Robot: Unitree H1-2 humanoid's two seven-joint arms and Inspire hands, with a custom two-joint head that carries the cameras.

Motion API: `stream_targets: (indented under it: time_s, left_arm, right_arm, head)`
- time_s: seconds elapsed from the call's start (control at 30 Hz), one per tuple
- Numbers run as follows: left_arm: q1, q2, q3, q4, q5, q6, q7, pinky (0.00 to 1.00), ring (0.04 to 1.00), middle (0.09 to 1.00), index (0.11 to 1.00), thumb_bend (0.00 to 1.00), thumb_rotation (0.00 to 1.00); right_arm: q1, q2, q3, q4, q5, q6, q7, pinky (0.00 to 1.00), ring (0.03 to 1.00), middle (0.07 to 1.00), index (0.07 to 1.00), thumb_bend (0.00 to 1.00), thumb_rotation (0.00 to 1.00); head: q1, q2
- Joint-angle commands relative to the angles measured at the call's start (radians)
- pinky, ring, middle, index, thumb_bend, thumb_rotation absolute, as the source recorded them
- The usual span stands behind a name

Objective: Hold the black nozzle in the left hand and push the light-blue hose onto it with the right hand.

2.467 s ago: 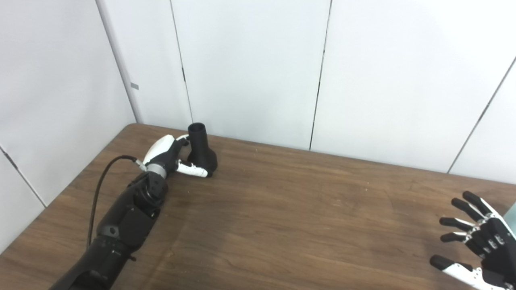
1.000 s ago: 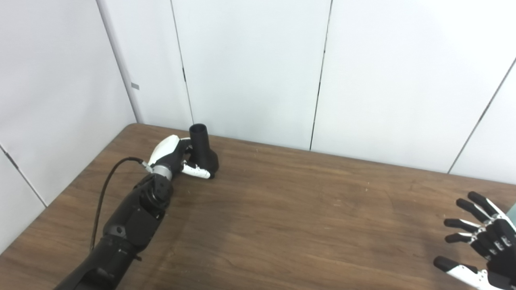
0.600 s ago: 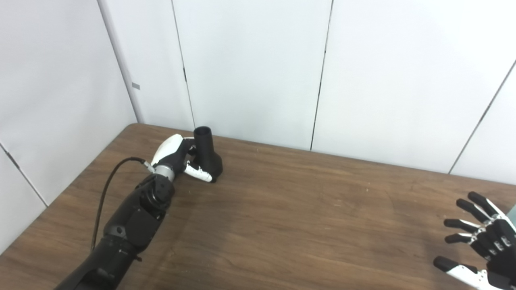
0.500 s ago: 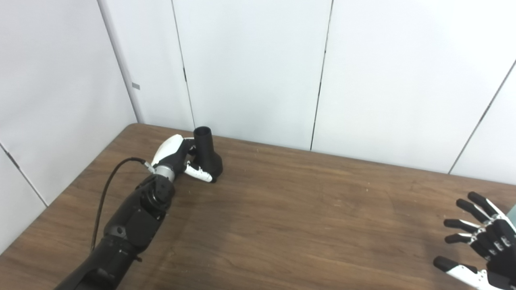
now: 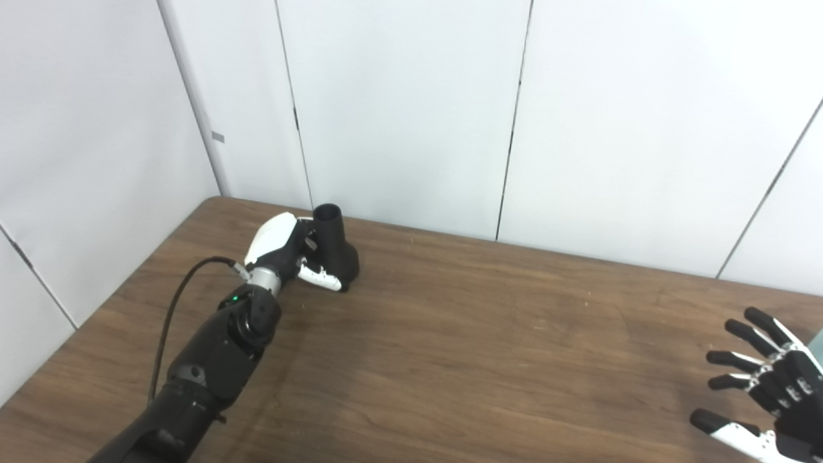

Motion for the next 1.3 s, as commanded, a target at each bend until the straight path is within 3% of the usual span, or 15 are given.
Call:
stream_targets:
  time_s: [0.0, 0.2, 0.43, 0.7, 1.0, 1.27]
  left_arm:
    - [-0.023, -0.01, -0.018, -0.012, 0.012, -0.026, -0.01, 0.34, 0.435, 0.438, 0.496, 0.53, 0.0]
    - [-0.01, -0.018, -0.03, -0.06, 0.007, -0.033, -0.035, 0.44, 0.492, 0.488, 0.484, 0.53, 0.0]
    - [0.018, -0.049, -0.066, -0.128, 0.013, -0.041, -0.075, 0.48, 0.502, 0.495, 0.481, 0.53, 0.0]
    - [0.038, -0.083, -0.106, -0.23, -0.003, -0.039, -0.169, 0.49, 0.502, 0.497, 0.479, 0.53, 0.0]
    - [0.039, -0.121, -0.161, -0.323, -0.002, -0.042, -0.286, 0.53, 0.524, 0.49, 0.482, 0.53, 0.0]
    - [0.036, -0.145, -0.216, -0.363, 0.008, -0.063, -0.354, 0.58, 0.552, 0.513, 0.467, 0.52, 0.0]
  right_arm:
    - [-0.025, -0.004, -0.006, -0.039, 0.003, -0.017, -0.005, 0.51, 0.652, 0.81, 0.85, 0.76, 0.11]
    - [-0.03, 0.001, -0.001, -0.042, -0.002, -0.012, -0.008, 0.51, 0.651, 0.809, 0.85, 0.76, 0.11]
    - [-0.035, 0.007, 0.005, -0.049, -0.018, -0.002, -0.012, 0.5, 0.653, 0.806, 0.854, 0.75, 0.1]
    - [-0.043, 0.023, 0.013, -0.053, -0.03, 0.008, -0.017, 0.49, 0.655, 0.812, 0.862, 0.74, 0.07]
    - [-0.041, 0.047, 0.02, -0.109, -0.051, 0.089, -0.039, 0.53, 0.667, 0.812, 0.862, 0.71, 0.05]
    - [-0.044, 0.054, 0.03, -0.098, -0.078, 0.06, -0.045, 0.5, 0.648, 0.793, 0.859, 0.72, 0.09]
  head:
    - [0.001, 0.001]
    - [-0.017, 0.005]
    - [-0.046, 0.009]
    - [-0.089, 0.015]
    - [-0.138, 0.024]
    - [-0.172, 0.03]
